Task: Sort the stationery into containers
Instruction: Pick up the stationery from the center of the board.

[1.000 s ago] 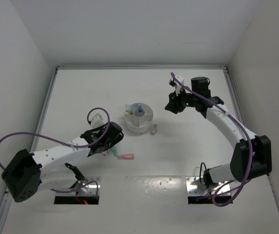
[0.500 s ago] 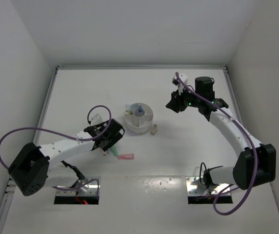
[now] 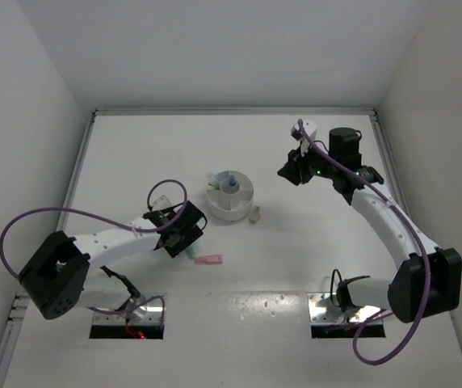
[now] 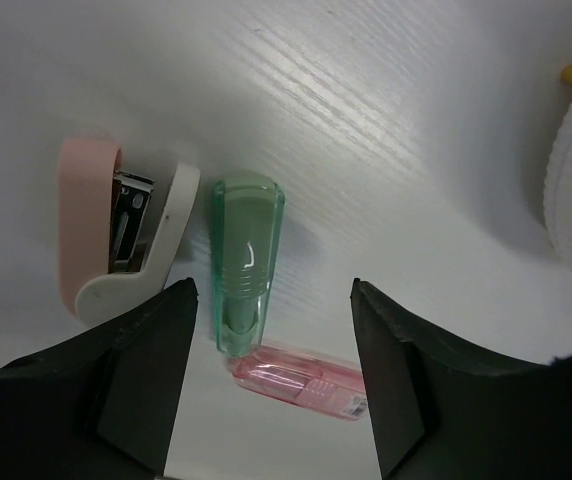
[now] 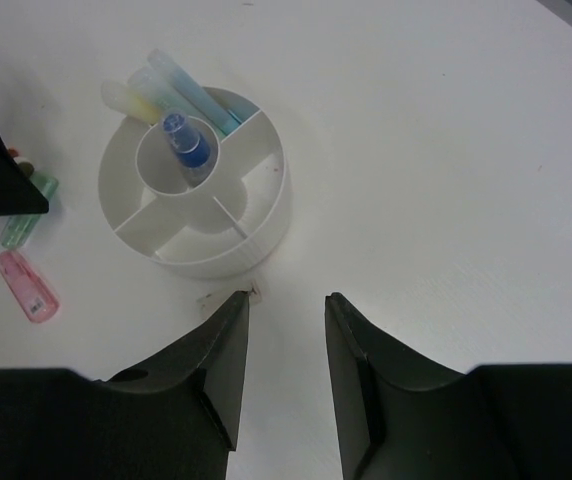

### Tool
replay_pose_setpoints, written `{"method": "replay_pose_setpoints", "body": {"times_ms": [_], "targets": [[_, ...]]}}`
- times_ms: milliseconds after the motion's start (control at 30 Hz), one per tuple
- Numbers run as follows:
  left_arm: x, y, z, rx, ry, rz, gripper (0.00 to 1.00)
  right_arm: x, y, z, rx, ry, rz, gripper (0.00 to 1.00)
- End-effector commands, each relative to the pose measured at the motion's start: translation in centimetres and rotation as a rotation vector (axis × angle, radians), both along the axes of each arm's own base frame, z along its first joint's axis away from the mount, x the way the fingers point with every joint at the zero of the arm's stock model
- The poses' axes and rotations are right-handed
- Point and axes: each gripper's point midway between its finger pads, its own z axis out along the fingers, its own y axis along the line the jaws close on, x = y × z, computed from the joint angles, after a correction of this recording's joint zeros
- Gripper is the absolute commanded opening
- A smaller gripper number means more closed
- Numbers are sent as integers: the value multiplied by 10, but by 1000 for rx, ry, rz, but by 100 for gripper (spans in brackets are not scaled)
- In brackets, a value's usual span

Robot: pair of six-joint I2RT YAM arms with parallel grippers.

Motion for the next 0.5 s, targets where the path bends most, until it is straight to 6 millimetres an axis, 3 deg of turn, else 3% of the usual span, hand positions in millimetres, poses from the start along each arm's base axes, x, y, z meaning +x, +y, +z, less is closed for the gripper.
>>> {"method": "replay_pose_setpoints", "body": {"times_ms": [0, 200, 333, 467], "targets": [[-4, 5, -8, 16, 30, 2, 69, 2, 0, 17, 29, -51, -10, 37], [-6, 9, -19, 54, 64, -8, 69, 1, -3, 22, 43, -58, -26, 37], [0, 9, -26, 81, 99, -18, 64, 0, -5, 30, 58, -77, -31, 37], [4, 3, -23, 88, 110, -54, 61, -1, -9, 29, 58, -78, -40, 37]]}}
